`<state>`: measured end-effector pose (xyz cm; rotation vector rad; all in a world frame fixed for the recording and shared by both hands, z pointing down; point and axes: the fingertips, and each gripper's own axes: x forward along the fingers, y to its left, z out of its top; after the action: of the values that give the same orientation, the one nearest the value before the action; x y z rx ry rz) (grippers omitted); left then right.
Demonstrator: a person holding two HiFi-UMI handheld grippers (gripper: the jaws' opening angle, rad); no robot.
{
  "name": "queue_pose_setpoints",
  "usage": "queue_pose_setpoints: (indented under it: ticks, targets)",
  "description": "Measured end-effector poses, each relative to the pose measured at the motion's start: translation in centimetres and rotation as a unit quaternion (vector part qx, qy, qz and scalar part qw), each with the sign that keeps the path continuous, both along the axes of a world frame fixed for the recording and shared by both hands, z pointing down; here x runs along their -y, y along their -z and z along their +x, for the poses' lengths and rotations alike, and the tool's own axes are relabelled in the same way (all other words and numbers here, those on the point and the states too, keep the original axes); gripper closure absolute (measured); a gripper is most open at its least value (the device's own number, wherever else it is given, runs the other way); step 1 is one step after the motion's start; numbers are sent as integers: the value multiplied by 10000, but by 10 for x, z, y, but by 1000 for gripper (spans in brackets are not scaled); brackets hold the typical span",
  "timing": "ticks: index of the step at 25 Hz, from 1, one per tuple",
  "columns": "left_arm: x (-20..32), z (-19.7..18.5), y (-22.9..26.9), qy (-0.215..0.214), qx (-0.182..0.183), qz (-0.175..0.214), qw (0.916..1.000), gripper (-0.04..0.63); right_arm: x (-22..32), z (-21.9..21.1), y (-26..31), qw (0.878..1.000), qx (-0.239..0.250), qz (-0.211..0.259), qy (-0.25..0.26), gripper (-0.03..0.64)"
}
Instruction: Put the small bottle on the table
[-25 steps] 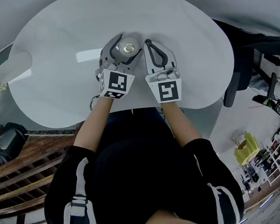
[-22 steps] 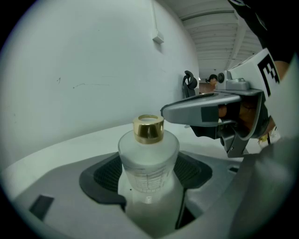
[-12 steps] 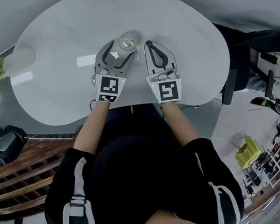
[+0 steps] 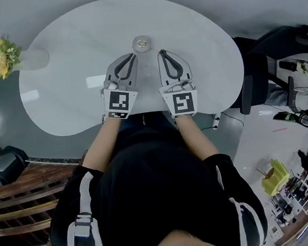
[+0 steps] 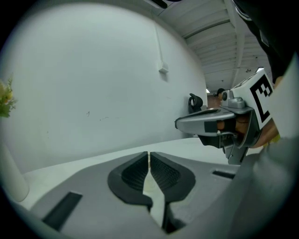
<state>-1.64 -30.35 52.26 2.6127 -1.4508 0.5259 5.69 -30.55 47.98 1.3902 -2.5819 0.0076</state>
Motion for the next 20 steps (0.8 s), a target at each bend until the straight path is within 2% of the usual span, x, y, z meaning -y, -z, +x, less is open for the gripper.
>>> queue_pose_setpoints:
  ticks: [9, 20]
  targets:
    - [-40, -13, 95, 226, -313, 635, 9972, 588, -45, -8, 72, 9991, 93, 413, -75, 595]
    - [-71, -17, 175, 465, -649, 982, 9920, 588, -74, 11, 145, 9944, 328, 976, -244, 595]
